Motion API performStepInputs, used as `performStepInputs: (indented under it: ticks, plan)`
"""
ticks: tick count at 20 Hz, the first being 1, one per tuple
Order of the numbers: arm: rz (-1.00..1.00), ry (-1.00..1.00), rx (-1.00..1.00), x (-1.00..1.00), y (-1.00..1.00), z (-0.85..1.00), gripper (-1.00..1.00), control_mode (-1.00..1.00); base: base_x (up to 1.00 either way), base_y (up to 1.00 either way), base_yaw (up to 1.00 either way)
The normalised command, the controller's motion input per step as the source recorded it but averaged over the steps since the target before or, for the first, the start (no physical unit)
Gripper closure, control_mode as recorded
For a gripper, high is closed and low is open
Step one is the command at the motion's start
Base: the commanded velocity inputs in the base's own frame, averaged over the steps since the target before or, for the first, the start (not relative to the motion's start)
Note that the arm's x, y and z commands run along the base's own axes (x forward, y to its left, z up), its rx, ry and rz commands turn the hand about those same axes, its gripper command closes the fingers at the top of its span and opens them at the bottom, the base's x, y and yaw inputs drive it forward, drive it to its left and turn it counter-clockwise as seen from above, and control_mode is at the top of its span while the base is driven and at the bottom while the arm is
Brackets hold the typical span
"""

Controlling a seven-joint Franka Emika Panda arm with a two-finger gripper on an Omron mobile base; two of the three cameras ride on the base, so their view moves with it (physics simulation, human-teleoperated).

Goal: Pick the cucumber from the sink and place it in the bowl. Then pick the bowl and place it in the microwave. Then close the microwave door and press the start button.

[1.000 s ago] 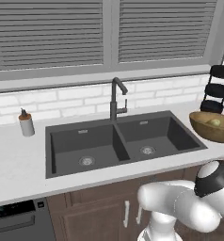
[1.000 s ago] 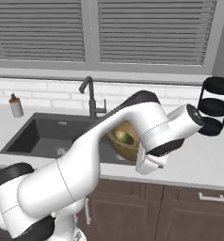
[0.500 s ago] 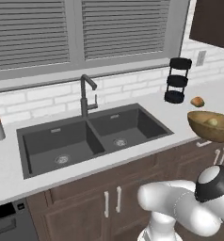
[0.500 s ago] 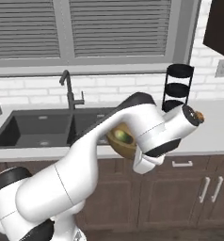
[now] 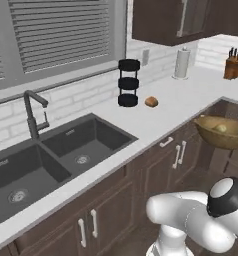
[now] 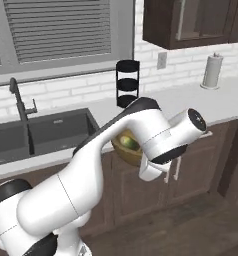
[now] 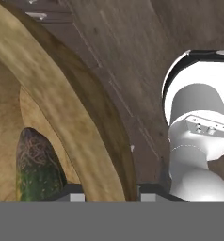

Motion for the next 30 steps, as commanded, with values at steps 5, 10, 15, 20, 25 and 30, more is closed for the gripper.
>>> performStepInputs:
  ticks: [5,10,15,20,25,30]
  plan:
    - [0.00,0.00,0.00,0.00,0.00,0.00,1.00,1.00,-0.23,-0.16,-0.63]
    - [0.00,0.00,0.00,0.00,0.00,0.00,1.00,1.00,-0.10,-0.32,-0.62]
    - [0.00,0.00,0.00,0.00,0.00,0.00,1.00,1.00,0.00,-0.39,-0.63]
    - [0.00,0.00,0.00,0.00,0.00,0.00,1.00,1.00,0.00,-0.46,-0.63]
    - [0.00,0.00,0.00,0.00,0.00,0.00,1.00,1.00,0.00,-0.51,-0.62]
    - [0.00,0.00,0.00,0.00,0.00,0.00,1.00,1.00,0.00,-0.45,-0.62]
